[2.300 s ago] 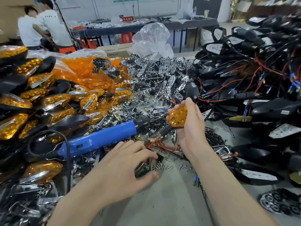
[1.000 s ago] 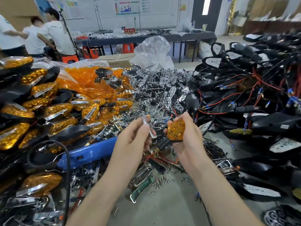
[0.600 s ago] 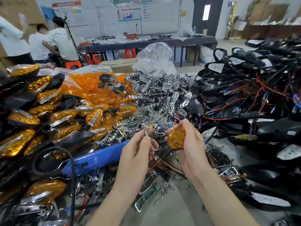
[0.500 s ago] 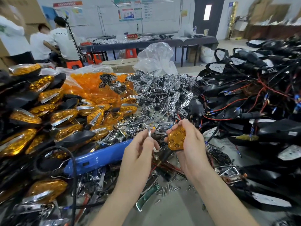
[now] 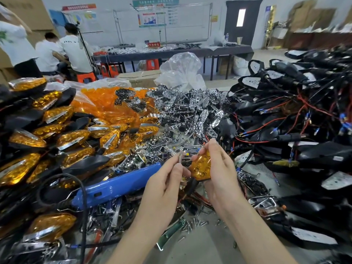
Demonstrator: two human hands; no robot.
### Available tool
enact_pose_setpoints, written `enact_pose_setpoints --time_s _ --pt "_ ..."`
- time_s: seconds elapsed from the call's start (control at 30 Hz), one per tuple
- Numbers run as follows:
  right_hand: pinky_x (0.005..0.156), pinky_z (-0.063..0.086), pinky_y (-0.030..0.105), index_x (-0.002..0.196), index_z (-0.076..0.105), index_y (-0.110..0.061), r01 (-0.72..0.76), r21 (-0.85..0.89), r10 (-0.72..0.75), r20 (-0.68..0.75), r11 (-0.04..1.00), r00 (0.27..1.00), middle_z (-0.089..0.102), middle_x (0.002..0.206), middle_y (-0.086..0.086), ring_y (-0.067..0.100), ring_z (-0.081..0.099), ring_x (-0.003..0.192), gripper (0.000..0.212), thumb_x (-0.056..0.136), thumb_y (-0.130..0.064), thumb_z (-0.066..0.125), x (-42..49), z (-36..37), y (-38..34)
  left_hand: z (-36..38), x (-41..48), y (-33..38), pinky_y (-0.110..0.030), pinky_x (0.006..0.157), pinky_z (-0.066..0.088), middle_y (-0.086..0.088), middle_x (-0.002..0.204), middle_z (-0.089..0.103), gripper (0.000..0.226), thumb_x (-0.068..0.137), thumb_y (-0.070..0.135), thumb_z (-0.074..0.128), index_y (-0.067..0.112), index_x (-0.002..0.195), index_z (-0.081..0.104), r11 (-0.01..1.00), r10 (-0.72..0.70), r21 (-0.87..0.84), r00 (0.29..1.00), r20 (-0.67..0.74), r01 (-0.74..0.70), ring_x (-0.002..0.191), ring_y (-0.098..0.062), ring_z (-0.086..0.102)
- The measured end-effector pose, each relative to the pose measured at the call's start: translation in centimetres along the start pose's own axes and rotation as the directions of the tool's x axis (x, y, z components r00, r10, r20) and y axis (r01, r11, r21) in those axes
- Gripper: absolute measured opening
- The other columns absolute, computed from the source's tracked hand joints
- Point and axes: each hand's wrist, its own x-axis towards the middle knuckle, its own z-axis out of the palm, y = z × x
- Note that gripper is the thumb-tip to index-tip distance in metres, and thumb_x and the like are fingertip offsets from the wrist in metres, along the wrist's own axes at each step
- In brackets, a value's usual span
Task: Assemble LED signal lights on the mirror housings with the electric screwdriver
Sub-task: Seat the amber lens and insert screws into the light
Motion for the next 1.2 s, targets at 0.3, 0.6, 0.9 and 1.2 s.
enact_pose_setpoints --time_s 0.3,0.6,0.9,1.2 --pt "0.069 0.048 0.034 0.072 0.066 -0.029 0.032 -0.062 -0.029 0.049 0.998 0.998 0.06 0.075 -0.003 0.017 0.056 0.074 0.046 0.092 -0.069 0.053 -0.55 0.17 0.22 0.61 0.05 -0.33 -0.019 0.068 0.048 0.011 0.092 0.061 0.025 0.098 0.041 0.053 0.051 0.118 0.063 0.971 0.175 0.176 0.981 -0.08 -0.159 0.087 -0.013 0.061" --pt "0.06 0.056 0.023 0.075 0.073 -0.031 -0.083 0.121 0.068 0.117 0.989 0.991 0.068 0.079 -0.002 0.009 0.066 0.069 0.041 0.079 -0.069 0.057 -0.68 0.46 0.42 0.68 0.04 -0.26 -0.01 0.063 0.039 0.012 0.085 0.054 0.028 0.096 0.041 0.055 0.044 0.123 0.064 0.955 0.208 0.247 0.966 -0.156 -0.165 0.078 -0.012 0.057" --pt "0.062 0.056 0.022 0.076 0.074 -0.032 -0.09 0.132 0.072 0.136 0.987 0.988 0.067 0.078 -0.003 0.009 0.065 0.069 0.035 0.083 -0.061 0.057 -0.76 0.54 0.56 0.46 0.06 -0.45 -0.017 0.056 0.039 0.009 0.08 0.05 0.026 0.096 0.047 0.053 0.064 0.115 0.057 0.96 0.184 0.242 0.971 -0.15 -0.144 0.07 -0.012 0.053" --pt "0.06 0.054 0.022 0.076 0.071 -0.029 -0.069 0.082 0.06 0.107 0.994 0.992 0.065 0.077 -0.003 0.01 0.063 0.068 0.038 0.095 -0.055 0.051 -0.83 0.71 0.5 0.18 0.39 -0.47 -0.032 0.075 0.051 0.001 0.085 0.065 0.03 0.09 0.047 0.057 0.044 0.115 0.071 0.998 0.026 0.056 0.993 -0.113 -0.02 0.079 -0.016 0.062"
